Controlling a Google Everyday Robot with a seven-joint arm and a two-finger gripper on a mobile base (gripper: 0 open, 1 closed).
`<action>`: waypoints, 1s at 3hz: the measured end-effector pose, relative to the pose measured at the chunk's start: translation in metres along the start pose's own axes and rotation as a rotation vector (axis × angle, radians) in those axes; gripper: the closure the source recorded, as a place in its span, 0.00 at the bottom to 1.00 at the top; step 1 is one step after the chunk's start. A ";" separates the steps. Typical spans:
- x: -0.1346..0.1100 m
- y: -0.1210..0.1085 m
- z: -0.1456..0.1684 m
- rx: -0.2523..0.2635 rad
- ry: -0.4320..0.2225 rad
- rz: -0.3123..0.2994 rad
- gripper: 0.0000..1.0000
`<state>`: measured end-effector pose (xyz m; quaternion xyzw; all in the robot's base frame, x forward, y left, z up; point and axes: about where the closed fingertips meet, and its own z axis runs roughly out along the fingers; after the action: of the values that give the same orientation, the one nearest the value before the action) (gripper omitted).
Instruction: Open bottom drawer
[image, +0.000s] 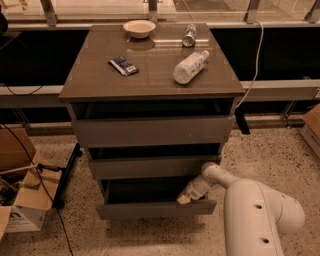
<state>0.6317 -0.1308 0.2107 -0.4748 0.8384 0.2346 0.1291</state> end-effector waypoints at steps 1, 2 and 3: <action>-0.002 0.001 -0.004 0.000 0.000 0.000 0.56; -0.002 0.001 -0.004 0.000 0.000 0.000 0.31; 0.024 0.026 0.002 -0.021 0.025 0.090 0.08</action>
Offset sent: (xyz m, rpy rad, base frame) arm -0.1297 -0.0191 -0.0352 -0.0426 0.2806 -0.2144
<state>0.5974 -0.1356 0.2054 -0.4408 0.8579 0.2431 0.1031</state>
